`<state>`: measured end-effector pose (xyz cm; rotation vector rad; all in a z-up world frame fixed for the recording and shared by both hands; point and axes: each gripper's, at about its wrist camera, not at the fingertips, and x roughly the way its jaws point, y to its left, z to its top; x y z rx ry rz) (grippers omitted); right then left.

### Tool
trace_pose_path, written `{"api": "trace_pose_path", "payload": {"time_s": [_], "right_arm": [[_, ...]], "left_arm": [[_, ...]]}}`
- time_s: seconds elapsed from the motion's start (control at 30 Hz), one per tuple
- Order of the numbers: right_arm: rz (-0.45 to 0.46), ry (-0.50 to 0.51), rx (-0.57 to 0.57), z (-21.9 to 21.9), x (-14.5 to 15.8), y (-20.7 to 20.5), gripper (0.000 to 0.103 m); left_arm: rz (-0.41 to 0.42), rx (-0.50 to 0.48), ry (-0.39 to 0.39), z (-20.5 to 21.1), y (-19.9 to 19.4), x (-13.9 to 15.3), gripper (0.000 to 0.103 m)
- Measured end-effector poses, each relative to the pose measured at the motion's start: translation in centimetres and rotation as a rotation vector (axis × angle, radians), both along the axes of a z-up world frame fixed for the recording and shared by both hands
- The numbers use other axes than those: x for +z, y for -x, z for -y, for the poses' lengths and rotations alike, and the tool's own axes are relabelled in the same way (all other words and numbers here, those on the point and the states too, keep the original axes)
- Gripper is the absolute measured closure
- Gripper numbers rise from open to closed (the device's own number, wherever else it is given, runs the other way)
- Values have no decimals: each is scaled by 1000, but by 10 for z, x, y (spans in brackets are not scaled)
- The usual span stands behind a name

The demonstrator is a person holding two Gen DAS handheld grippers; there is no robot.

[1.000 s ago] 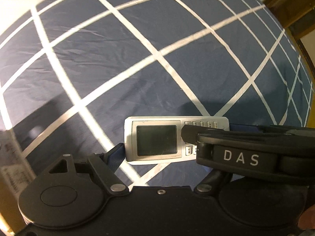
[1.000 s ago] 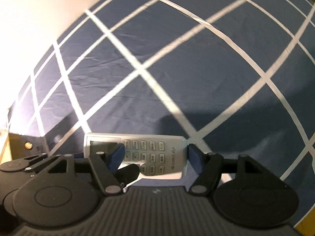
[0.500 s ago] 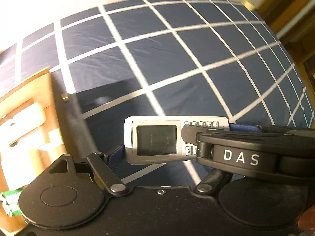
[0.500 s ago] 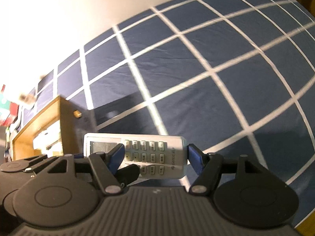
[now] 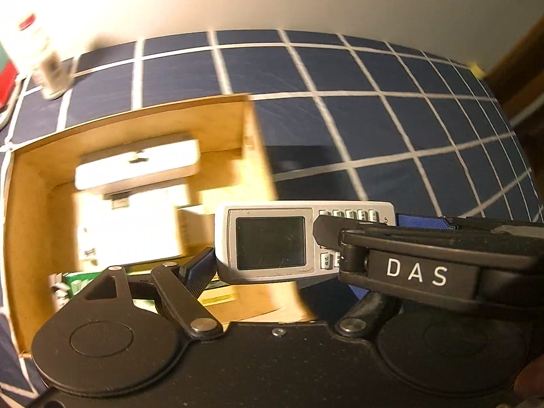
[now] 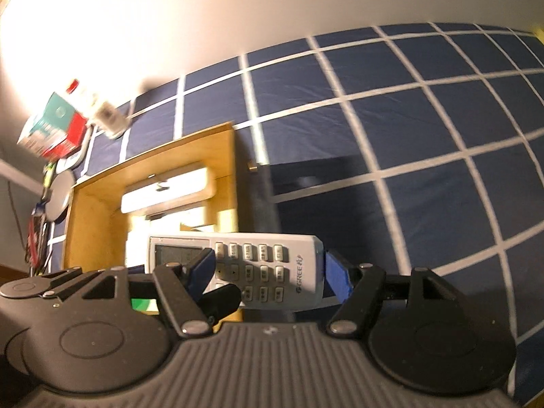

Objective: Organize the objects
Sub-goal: 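Carry the air-conditioner remote with both grippers over the cardboard box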

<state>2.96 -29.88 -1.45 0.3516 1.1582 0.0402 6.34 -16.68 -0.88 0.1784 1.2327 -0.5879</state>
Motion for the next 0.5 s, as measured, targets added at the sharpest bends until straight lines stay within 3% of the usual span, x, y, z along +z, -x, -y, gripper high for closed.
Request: {"api": "trace_pose_path", "payload": {"time_s": [0.5], "right_arm": [[0,-4,156,-104,-7,-28,34]], "left_arm": [[-6,140,-4,-94,-35,-8,25]]}}
